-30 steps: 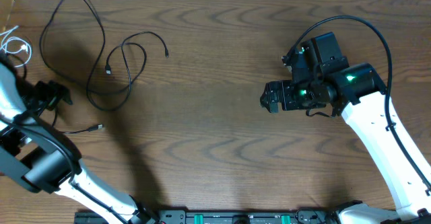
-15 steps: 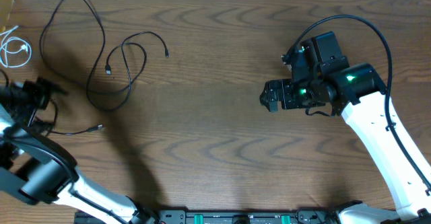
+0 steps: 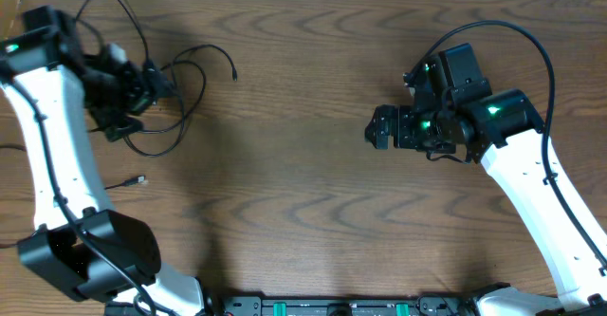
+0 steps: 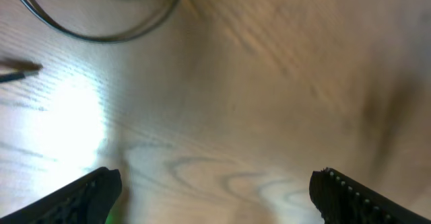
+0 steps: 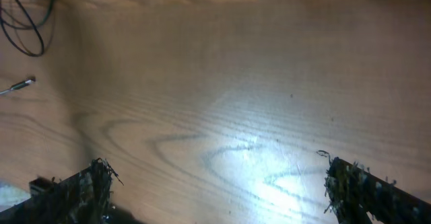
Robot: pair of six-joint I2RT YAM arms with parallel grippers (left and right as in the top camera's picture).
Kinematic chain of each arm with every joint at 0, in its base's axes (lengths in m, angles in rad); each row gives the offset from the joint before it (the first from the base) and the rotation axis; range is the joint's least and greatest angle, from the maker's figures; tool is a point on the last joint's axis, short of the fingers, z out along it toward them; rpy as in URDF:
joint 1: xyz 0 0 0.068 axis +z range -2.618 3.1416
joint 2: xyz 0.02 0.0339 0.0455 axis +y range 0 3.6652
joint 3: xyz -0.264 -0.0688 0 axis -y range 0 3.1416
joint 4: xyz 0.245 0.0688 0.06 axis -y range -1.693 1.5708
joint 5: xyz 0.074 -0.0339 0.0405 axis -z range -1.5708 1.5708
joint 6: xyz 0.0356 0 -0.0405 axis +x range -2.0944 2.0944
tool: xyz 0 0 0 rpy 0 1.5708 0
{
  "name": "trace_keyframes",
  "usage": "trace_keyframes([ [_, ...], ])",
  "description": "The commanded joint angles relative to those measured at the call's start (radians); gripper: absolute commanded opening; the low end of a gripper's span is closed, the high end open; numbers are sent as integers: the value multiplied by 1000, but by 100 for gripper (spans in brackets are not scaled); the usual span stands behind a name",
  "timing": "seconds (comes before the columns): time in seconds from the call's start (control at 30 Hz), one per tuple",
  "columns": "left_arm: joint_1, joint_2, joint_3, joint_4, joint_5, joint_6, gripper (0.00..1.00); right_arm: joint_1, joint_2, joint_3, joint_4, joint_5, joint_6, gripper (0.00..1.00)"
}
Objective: Untangle cables
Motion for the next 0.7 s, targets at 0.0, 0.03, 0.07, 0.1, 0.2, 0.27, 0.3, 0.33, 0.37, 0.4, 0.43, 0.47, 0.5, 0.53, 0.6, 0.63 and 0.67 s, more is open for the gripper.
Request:
trace_keyframes([
  [0.0,-76,13,-16,-34,-67,21,95,4,4,-7,-18,0,28,99],
  [0.03,-93,13,-18,-46,-67,21,95,4,4,-7,-22,-2,28,99],
  [0.07,-109,13,-18,-58,-67,21,95,4,4,-7,-27,-11,28,99],
  [0.1,-130,13,-18,-68,-67,21,95,4,4,-7,-32,-25,27,99],
  [0.2,-177,13,-18,-96,-67,21,95,4,4,-7,-63,-54,27,83],
  [0.27,-219,9,-18,-120,-68,36,95,4,-3,-7,-109,-43,27,60],
  [0.3,-236,5,-18,-127,-68,41,95,3,-10,-7,-122,-39,27,59],
  [0.33,-251,-2,-18,-130,-67,44,95,3,-18,-7,-127,-34,28,59],
  [0.37,-267,-9,-18,-135,-67,43,95,3,-30,-7,-130,-32,27,60],
  [0.4,-285,-21,-18,-138,-67,43,95,3,-46,-7,-132,-32,27,61],
  [0.43,-304,-37,-18,-144,-68,44,95,3,-64,-7,-136,-23,27,64],
  [0.47,-320,-53,-18,-145,-68,43,95,3,-82,-7,-139,-16,27,68],
  [0.5,-340,-79,-18,-146,-67,43,95,3,-104,-7,-145,-5,27,73],
  [0.53,-354,-102,-18,-146,-67,42,95,3,-125,-7,-152,6,27,79],
  [0.6,-403,-219,-18,-141,-71,42,95,3,-202,-7,-201,72,28,99],
  [0.63,-414,-259,-18,-139,-81,37,95,3,-232,-7,-224,101,32,99],
  [0.67,-425,-307,-18,-138,-100,23,95,3,-257,-7,-244,125,40,99],
])
